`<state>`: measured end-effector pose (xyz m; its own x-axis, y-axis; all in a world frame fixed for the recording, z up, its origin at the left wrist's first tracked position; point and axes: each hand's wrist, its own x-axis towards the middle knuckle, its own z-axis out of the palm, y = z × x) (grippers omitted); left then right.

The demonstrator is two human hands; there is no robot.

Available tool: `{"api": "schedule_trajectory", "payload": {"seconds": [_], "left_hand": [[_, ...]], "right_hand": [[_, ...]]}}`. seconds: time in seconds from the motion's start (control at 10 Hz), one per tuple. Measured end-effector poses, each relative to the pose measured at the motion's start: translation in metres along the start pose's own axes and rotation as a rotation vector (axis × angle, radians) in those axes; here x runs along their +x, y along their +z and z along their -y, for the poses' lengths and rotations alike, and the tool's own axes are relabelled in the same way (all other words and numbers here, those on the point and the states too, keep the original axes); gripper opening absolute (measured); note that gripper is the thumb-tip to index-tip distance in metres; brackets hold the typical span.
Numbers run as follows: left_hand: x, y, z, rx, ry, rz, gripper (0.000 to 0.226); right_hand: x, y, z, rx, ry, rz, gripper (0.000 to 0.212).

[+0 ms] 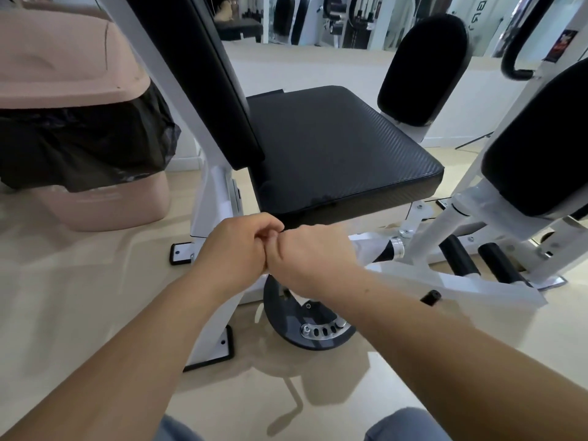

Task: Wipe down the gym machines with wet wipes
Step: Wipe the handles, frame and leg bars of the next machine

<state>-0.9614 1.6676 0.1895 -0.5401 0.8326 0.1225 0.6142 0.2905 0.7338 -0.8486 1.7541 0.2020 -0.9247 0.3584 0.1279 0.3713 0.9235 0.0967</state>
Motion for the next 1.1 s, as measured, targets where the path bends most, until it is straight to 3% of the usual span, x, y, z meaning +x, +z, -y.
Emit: {"api": "schedule_trajectory", "payload": {"seconds": [0.1, 0.2, 0.3, 0.4, 0.5, 0.6, 0.7, 0.8, 0.9, 1.0, 1.1], "left_hand": [[-0.001, 0.001, 0.002, 0.034, -0.015, -0.004, 0.049], [0.0, 0.004, 0.002, 0.044, -0.026, -0.002, 0.054], [0.0, 0.009, -0.001, 0.083, -0.026, 0.002, 0.054], [-0.002, 0.012, 0.0, 0.085, -0.016, -0.003, 0.051], [-0.002, 0.01, 0.0, 0.109, -0.01, -0.002, 0.05], [-0.003, 0.008, -0.001, 0.134, 0.006, 0.006, 0.049], [-0.003, 0.006, -0.001, 0.126, 0.015, 0.007, 0.047], [-0.004, 0.007, -0.001, 0.13, 0.022, 0.013, 0.049], [-0.004, 0.007, -0.001, 0.124, 0.006, 0.014, 0.051], [-0.006, 0.005, -0.003, 0.088, -0.003, -0.017, 0.045], [-0.012, 0.004, -0.004, 0.09, 0.048, -0.02, 0.048]], "right_hand": [[-0.022, 0.001, -0.025, 0.033, -0.006, -0.166, 0.049], [-0.046, -0.006, -0.07, -0.065, 0.149, -0.072, 0.068], [-0.057, -0.01, -0.093, 0.165, 0.409, -0.109, 0.069], [-0.061, 0.01, -0.097, 1.14, 1.177, -0.311, 0.046], [-0.067, 0.037, -0.064, 1.869, 1.432, -0.421, 0.025], [-0.058, 0.032, -0.033, 2.365, 1.215, -0.549, 0.021], [-0.043, 0.005, -0.009, 2.637, 1.196, -0.727, 0.025], [-0.032, 0.006, 0.008, 2.844, 1.064, -0.733, 0.015], [-0.011, 0.008, 0.015, 1.886, 1.013, -0.049, 0.014], [-0.013, 0.009, 0.027, 1.784, 1.097, 0.152, 0.044], [-0.03, 0.002, 0.011, 2.722, 0.879, -0.124, 0.045]]}}
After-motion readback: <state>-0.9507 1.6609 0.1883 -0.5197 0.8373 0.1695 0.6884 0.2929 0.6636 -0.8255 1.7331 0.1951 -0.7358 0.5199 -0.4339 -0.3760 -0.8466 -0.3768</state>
